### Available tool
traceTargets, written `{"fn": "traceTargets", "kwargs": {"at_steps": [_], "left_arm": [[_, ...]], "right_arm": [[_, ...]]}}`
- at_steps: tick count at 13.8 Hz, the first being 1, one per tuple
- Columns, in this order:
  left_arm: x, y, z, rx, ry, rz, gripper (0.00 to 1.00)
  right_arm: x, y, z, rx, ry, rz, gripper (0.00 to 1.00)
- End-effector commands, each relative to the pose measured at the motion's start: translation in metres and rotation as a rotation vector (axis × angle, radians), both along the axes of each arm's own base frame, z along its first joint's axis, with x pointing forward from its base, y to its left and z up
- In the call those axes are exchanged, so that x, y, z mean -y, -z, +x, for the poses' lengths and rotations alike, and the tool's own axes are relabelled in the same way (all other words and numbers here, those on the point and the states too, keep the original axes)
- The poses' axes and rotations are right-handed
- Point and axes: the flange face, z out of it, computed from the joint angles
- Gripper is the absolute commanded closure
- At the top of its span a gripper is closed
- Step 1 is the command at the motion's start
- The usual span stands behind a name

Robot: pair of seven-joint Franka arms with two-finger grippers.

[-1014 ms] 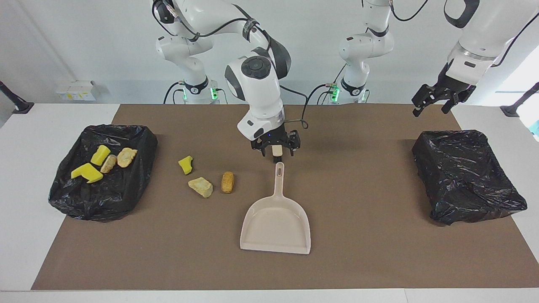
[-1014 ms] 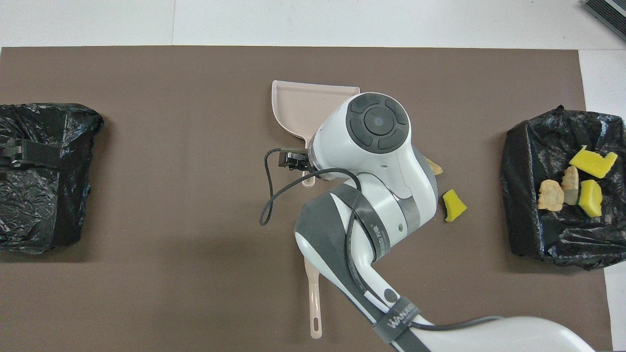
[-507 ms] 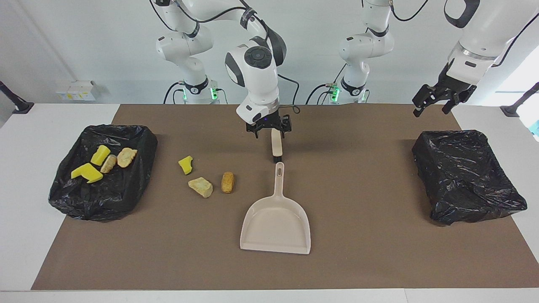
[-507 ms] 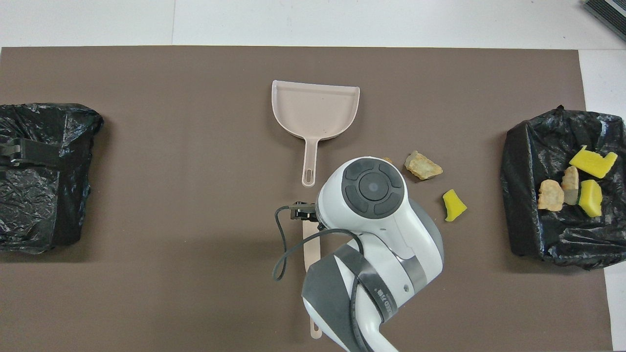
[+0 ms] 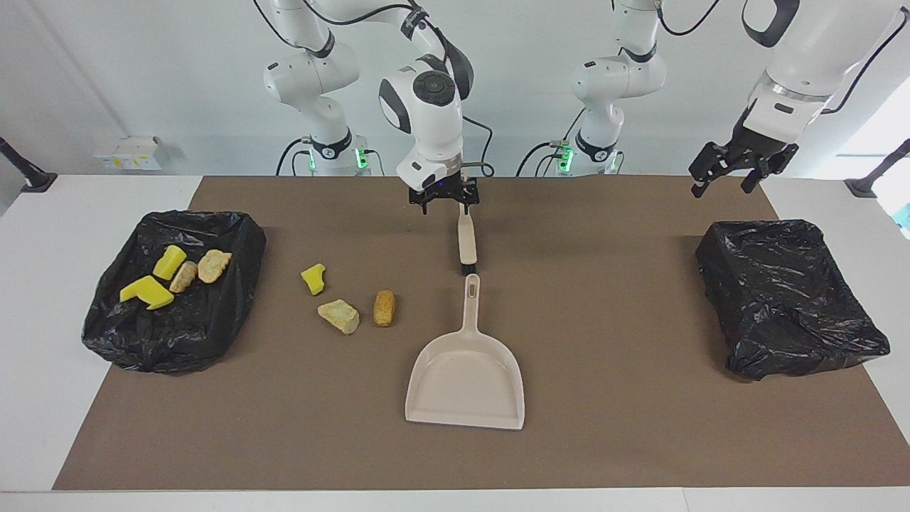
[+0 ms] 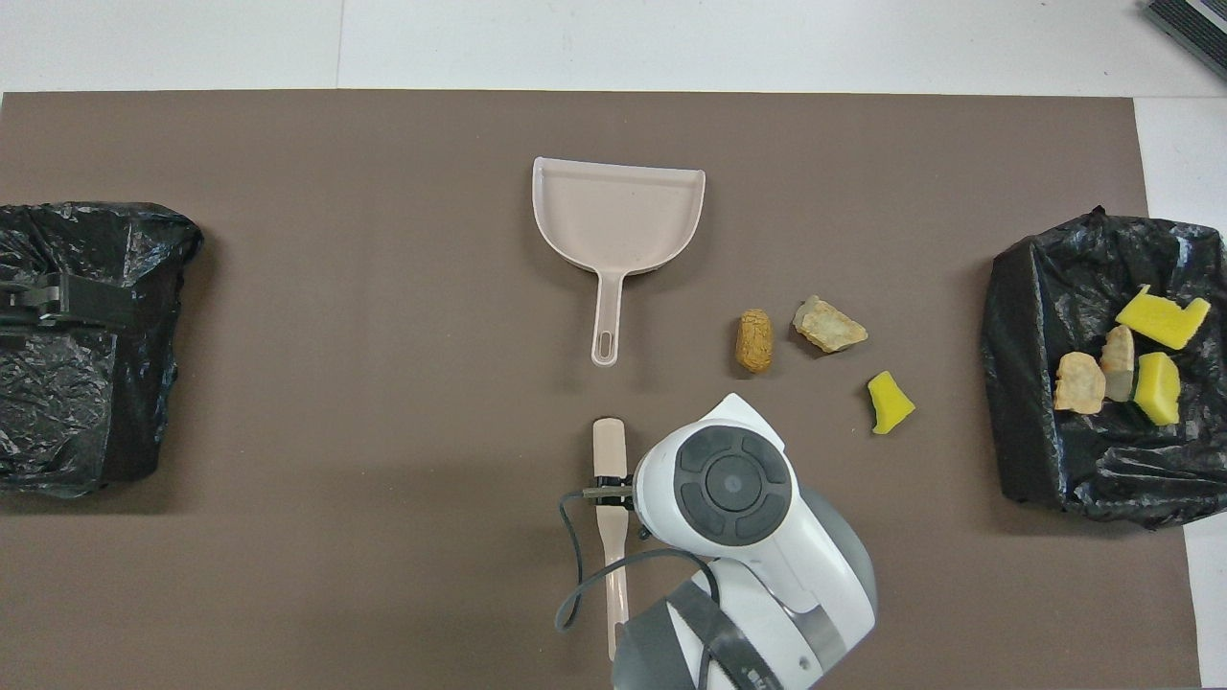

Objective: Sweep and dump trash in bin
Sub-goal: 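Grasp the brush handle with the right gripper and lift it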

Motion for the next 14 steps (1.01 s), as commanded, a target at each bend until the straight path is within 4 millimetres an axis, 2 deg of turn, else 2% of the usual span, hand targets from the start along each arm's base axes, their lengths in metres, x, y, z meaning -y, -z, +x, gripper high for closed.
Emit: {"fn": "traceTargets", "kwargs": {"at_steps": [1,3,6,8,13,14], "left_arm": [[-0.009,-0.003,-0.003,0.010,-0.010,0.017,0.00],[-0.008,-0.003,-0.003,0.010,-0.010,0.016,0.00],[-0.002,-0.005,-0.002,0.018,0.022,0.016,0.00],[-0.007,-0.004,-0.002,0.013,0.098,0.019,0.00],[-0.010,-0.003,-0.003,0.009,0.108,0.018,0.00],[-0.010,-0.003,-0.002,0.010,0.106,0.018,0.00]], "right_arm": [[-0.018,0.017,-0.035,0.022,0.056,0.021,0.00],[-0.025,0.029,-0.049,0.016,0.038,0.013,0.00],[-0.033,0.044,-0.068,0.012,0.021,0.006,0.13],[-0.039,0.056,-0.080,0.003,0.004,-0.004,0.18],[-0.038,0.063,-0.088,-0.013,0.011,-0.022,0.28],[-0.038,0.064,-0.088,-0.016,0.011,-0.025,0.33]]}}
